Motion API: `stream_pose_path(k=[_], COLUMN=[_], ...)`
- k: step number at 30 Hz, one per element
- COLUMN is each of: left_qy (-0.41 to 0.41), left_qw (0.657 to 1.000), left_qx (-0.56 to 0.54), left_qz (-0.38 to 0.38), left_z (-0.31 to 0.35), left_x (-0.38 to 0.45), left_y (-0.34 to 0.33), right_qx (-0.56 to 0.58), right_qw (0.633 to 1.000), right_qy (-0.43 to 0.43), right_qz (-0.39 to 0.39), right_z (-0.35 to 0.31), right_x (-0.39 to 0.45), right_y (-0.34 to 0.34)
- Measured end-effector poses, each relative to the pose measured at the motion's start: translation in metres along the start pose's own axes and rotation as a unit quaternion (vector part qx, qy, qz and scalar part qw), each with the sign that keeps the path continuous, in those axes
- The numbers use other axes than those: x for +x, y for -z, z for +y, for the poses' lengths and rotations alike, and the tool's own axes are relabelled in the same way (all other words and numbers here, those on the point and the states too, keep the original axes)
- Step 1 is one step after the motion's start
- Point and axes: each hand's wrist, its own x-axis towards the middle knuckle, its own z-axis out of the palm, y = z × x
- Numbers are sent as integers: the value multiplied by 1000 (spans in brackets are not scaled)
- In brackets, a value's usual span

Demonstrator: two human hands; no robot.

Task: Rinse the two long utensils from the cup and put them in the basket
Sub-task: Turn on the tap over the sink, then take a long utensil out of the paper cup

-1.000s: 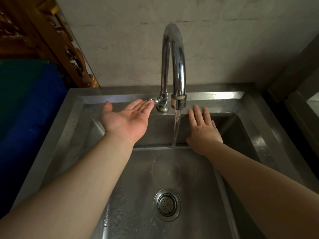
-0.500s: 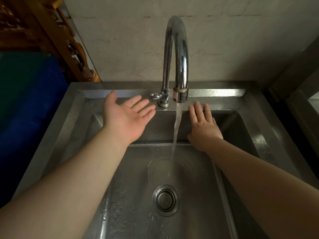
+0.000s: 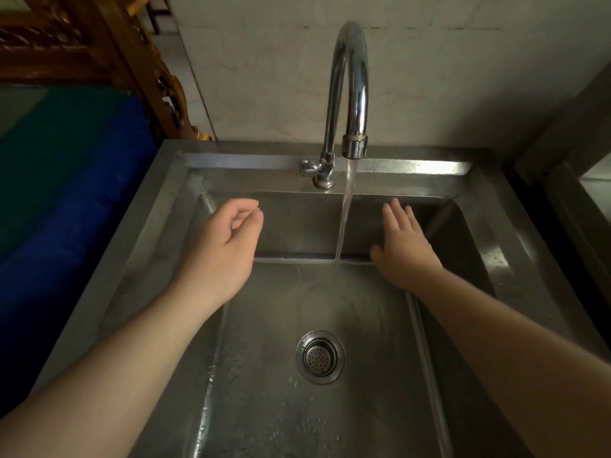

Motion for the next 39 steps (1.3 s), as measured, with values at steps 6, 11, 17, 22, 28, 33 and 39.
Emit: stream_pose_path(k=[6,11,17,22,28,33,39], left_qy=[-26,-38,-50,-51,-16,39,193], left_qw=[998,993,978,941,892,865,884], left_qx=[61,91,134,228,291,277,209], left_qz=[18,64,151,245,345,417,371], left_z=[12,18,29,27,8,-56,-160], left_x=[-46,-88,-154,-225,-318,-383,-410], left_y=[40,99,198,296,396,448,437], right_qx=[103,152,227,259,291,322,315], right_qw=[982,961,917,885,861,873,878], right_qy=[37,171,307,382,416,350,223], right_qz=[152,156,119,61,6,-106,-283], right_z=[-30,-109,-227,-317,-402,-457,-508], right_x=[-113,-168,-215,-258,-307,-340,-348], right_y=[10,37,60,51,23,-18,-68])
